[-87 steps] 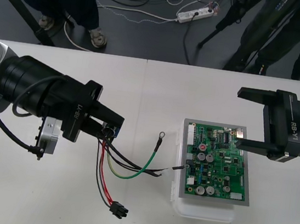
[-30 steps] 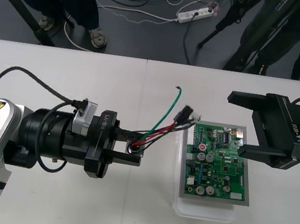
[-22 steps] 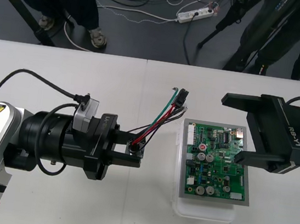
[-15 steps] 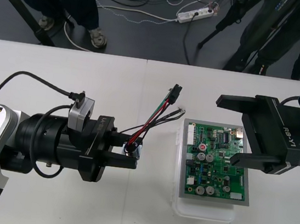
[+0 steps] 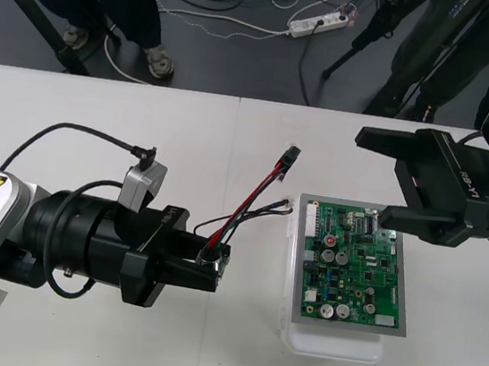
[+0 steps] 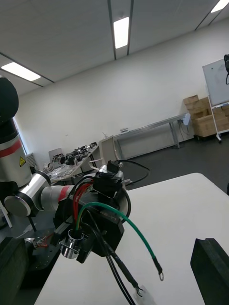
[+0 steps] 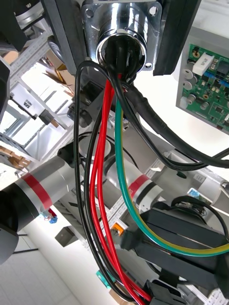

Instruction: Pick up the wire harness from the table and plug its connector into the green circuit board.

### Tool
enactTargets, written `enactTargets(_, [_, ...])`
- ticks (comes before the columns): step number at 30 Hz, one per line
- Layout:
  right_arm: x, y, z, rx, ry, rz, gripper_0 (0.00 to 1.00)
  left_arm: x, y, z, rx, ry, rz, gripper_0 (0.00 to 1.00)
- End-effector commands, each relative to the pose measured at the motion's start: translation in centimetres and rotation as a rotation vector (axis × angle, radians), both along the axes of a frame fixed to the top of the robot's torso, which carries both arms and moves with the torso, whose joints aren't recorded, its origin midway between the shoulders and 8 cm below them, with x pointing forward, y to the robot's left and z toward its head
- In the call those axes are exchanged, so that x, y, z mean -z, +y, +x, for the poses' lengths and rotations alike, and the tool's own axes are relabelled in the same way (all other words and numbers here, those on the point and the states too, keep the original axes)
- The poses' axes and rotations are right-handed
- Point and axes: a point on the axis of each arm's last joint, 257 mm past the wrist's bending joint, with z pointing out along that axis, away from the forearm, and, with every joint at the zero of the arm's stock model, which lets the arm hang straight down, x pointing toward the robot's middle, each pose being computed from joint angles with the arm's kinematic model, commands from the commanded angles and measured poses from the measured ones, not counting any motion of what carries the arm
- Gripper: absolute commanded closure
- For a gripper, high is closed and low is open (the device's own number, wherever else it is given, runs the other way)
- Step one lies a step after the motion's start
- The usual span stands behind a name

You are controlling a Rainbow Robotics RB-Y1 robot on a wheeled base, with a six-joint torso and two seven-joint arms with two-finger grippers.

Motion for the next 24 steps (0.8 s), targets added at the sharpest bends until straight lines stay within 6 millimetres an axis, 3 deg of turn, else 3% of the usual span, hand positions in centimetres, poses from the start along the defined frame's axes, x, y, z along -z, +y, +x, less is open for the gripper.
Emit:
enactTargets(1, [-1.1,-0.3,1.0,0.003,-0.010,-0.027,0.00,-0.1,0.0,-2.9,0.114,0.113,0.049,1.00])
enactTargets(24, [0.3,-0.5,1.0,0.012,0.025,-0.034,0.00,-0.5,-1.9,-8.0,0.335,0.240,0.063,1.00])
